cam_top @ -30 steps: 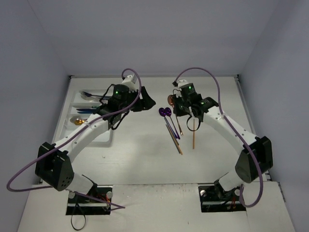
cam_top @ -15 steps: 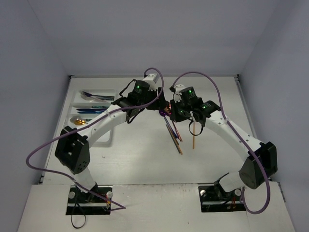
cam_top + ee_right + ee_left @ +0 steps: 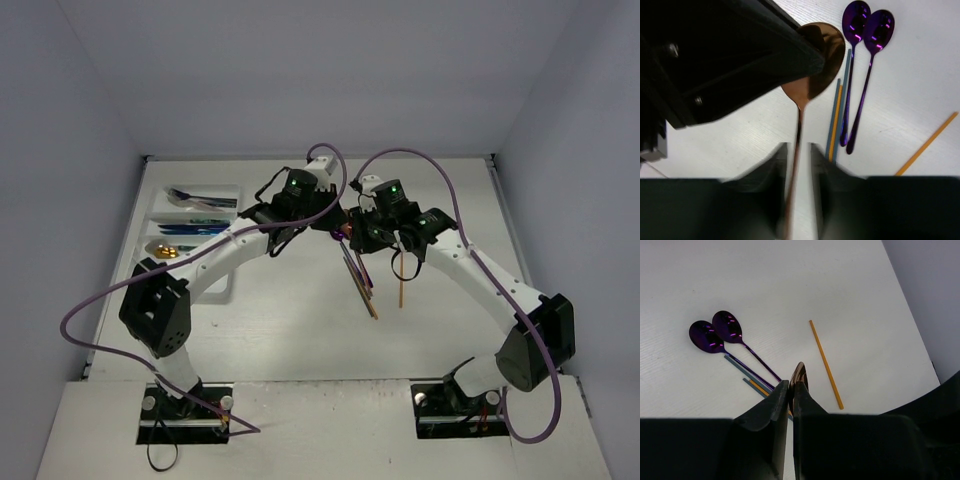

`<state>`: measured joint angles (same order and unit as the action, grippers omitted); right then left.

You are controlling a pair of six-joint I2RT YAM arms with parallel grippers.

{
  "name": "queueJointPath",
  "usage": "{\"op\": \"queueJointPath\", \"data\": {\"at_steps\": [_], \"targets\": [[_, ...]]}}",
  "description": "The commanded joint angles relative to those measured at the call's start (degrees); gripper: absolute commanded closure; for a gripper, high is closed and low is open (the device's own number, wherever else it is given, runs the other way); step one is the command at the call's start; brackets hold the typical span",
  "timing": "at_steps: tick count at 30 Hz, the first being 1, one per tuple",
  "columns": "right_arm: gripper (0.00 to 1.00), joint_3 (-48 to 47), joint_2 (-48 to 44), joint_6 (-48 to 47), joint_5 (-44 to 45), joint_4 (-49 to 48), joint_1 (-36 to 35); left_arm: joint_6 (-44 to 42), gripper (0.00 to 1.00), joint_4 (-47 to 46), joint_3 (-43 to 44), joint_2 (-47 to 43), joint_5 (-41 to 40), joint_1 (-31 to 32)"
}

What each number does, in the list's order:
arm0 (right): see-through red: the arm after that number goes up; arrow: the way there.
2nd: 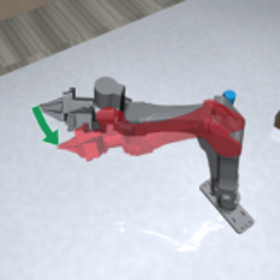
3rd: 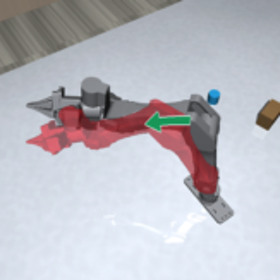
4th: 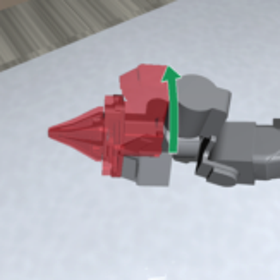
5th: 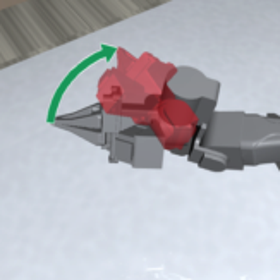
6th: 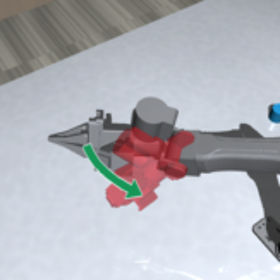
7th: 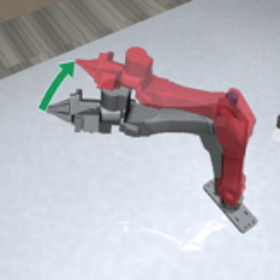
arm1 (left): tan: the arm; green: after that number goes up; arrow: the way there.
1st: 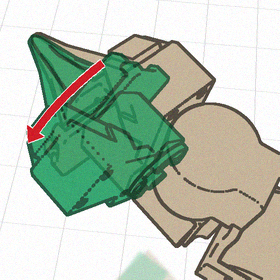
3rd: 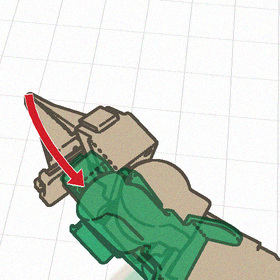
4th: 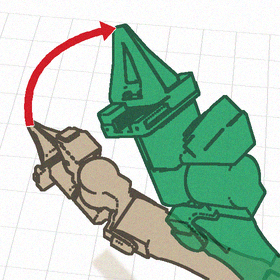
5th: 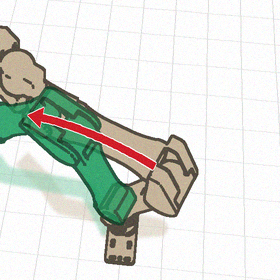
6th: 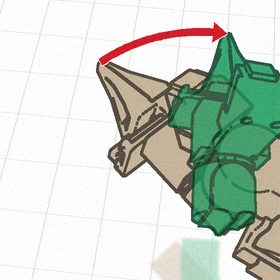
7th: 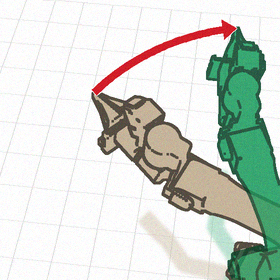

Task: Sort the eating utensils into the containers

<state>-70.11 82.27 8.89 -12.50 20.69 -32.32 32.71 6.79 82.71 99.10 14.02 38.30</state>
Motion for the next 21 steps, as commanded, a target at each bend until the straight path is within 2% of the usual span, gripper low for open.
{"op": "queueJointPath", "data": {"at_steps": [1,5,7,11,15,18,21], "targets": [[0.66,-2.1,-0.9,0.0,-0.7,-2.1,-0.3,-0.7,1.00,-4.0,-1.9,-5.2,-3.5,-1.1],[0.37,-3.1,-0.8,0.2,0.7,-2.1,-0.3,0.2,1.00,-4.6,-7.6,-9.5,-5.7,-5.3],[0.32,-3.3,-1.0,0.1,1.7,-2.1,-0.2,0.7,1.00,-5.1,-11.3,-12.6,-6.3,-9.4],[0.30,-2.6,-1.5,-0.1,3.8,-2.1,0.1,0.1,1.00,-4.0,-18.0,-19.7,-10.5,-19.2],[0.30,-0.9,-1.6,-0.1,4.8,-2.1,0.4,1.6,1.00,-4.6,-25.2,-26.8,-16.2,-32.0],[0.30,0.7,-1.3,-0.5,5.6,-2.1,0.6,2.9,1.00,-7.1,-27.8,-28.5,-18.6,-41.2],[0.30,1.9,-0.8,-0.6,6.4,-2.1,0.9,3.6,1.00,-9.0,-28.4,-26.8,-20.5,-45.1]]}}
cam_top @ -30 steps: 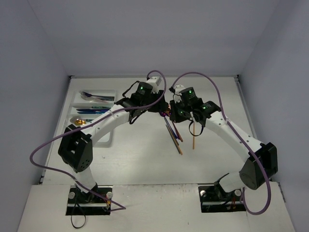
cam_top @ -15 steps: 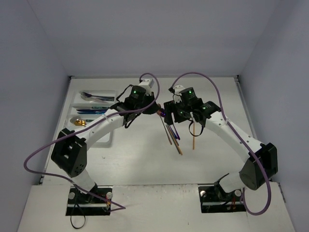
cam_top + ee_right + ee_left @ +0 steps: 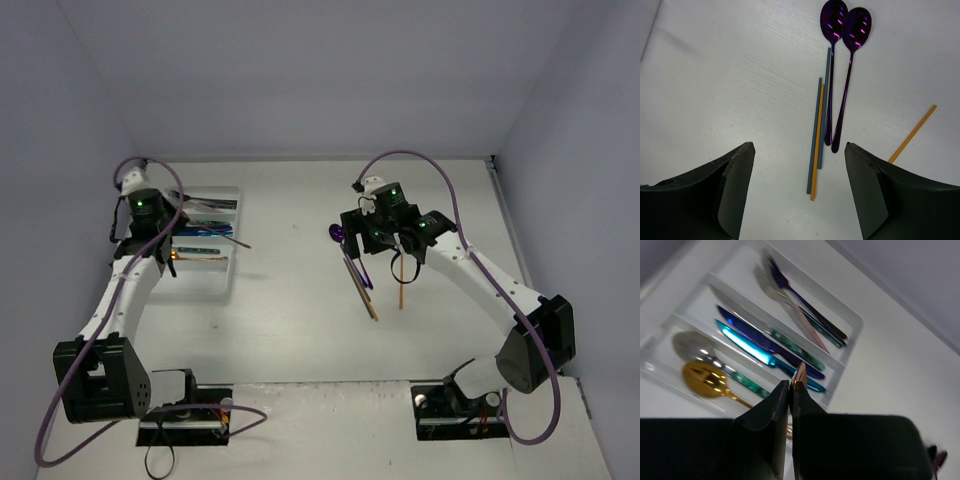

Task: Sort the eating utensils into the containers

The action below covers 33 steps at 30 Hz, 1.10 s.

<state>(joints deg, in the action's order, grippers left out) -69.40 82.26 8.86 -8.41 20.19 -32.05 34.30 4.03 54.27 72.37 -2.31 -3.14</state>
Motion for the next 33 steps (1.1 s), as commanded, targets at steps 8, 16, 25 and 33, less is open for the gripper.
{"op": "queueJointPath", "data": {"at_steps": [8,16,25,33], "targets": [[0.30,2.9,-0.2,-0.7,4.5,-1.6,1.3,2.8,1.00,-10.3,3.1,11.9,-6.5,-9.5],[0.30,3.2,0.9,-0.8,6.8,-1.6,1.5,2.8,0.85,-12.6,1.8,15.1,-8.5,-10.6],[0.36,-1.4,11.0,4.5,9.8,-1.4,2.3,0.1,0.39,-5.1,3.1,10.3,-7.2,-10.7],[0.48,-8.3,20.3,4.7,12.6,-1.4,3.6,-1.3,0.36,9.7,6.6,2.3,0.9,-8.2]]}}
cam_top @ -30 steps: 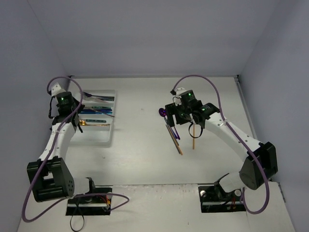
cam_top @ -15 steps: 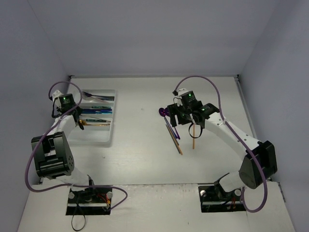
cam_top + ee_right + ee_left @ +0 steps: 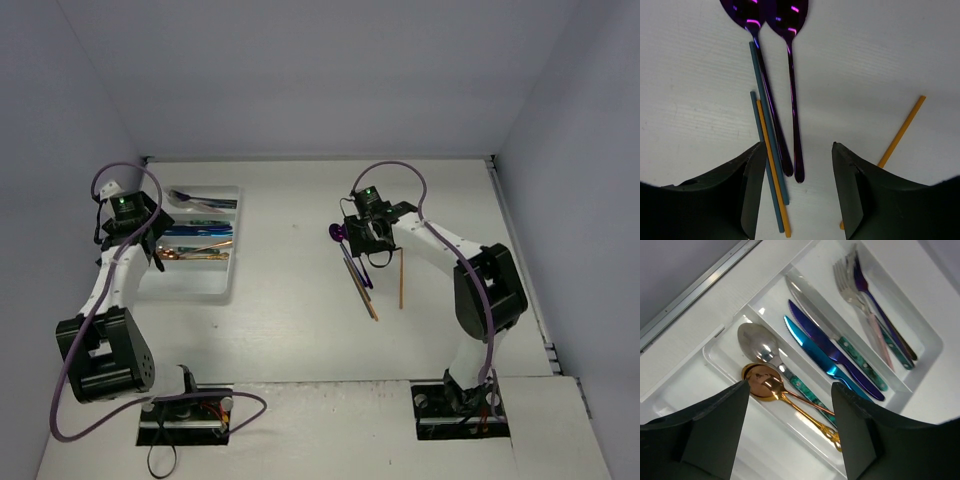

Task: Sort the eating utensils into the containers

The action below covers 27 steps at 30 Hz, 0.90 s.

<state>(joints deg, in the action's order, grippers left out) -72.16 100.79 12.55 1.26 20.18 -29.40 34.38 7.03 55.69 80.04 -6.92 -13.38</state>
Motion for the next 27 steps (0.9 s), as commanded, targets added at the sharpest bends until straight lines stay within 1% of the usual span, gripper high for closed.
{"op": "queueJointPath", "data": {"at_steps": [1,3,4,7,11,14,18,21,24,27], "targets": [[0.48,-6.5,3.1,0.9,3.0,-1.4,1.0,-1.6,0.36,8.6,6.1,-5.6,6.4,3.9],[0.51,-7.7,5.7,0.8,3.2,-1.4,1.2,-1.9,0.36,10.8,7.6,-5.9,8.6,6.6],[0.54,-9.0,7.5,0.8,3.2,-1.4,1.3,-2.4,0.36,12.4,7.9,-6.3,8.9,10.2],[0.60,-12.3,10.9,0.1,3.1,-1.4,1.3,-3.3,0.36,13.4,7.5,-7.2,10.3,18.3],[0.68,-14.8,15.5,-0.3,3.9,-1.5,1.7,-5.5,0.36,15.6,8.1,-6.4,12.4,22.7],[0.72,-16.0,17.4,-0.9,4.1,-1.5,1.8,-6.7,0.36,17.3,8.6,-6.5,13.8,23.7],[0.75,-16.9,19.5,-1.1,3.3,-1.5,1.6,-7.4,0.36,18.4,8.4,-7.2,13.7,24.9],[0.79,-16.8,20.2,-1.1,3.3,-1.4,1.3,-7.3,0.36,18.7,8.3,-7.5,14.0,25.4],[0.93,-16.2,20.9,-0.7,3.6,-1.4,1.0,-6.8,0.36,18.8,8.5,-7.6,14.5,26.1],[1.00,-15.6,21.3,-0.4,3.2,-1.5,1.0,-6.2,0.36,18.5,9.6,-7.3,15.4,27.2]]}}
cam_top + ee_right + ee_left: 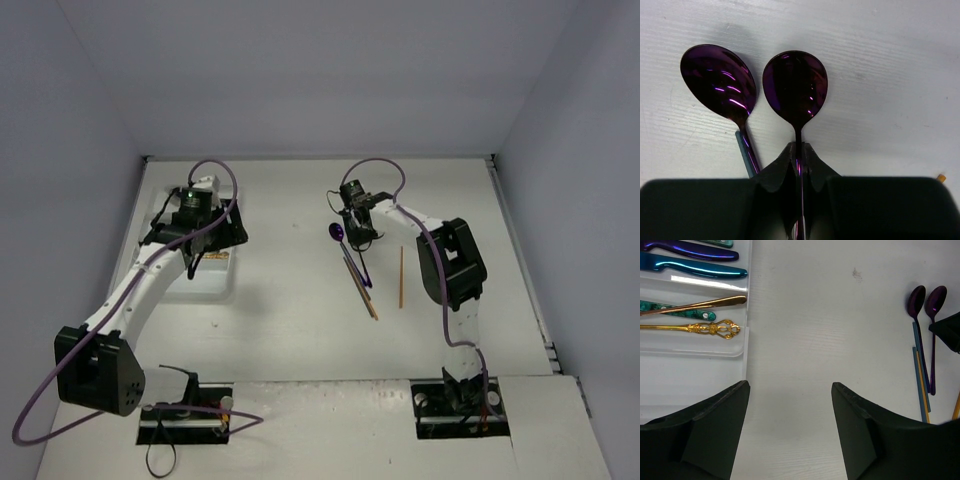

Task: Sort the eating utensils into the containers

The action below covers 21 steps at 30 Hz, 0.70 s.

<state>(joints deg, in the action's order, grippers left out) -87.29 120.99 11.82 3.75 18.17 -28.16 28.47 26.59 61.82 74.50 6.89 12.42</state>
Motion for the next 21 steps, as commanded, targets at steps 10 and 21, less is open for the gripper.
{"op": "queueJointPath", "data": {"at_steps": [10,21], "targets": [[1.00,1.8,-11.8,-4.1,4.4,0.6,-0.4,2.5,0.36,-3.2,11.2,3.0,4.7,9.9],[1.00,6.7,-28.8,-6.3,-10.4,0.5,-3.9,7.1,0.35,-13.5,18.0,11.0,5.2,18.3]]}}
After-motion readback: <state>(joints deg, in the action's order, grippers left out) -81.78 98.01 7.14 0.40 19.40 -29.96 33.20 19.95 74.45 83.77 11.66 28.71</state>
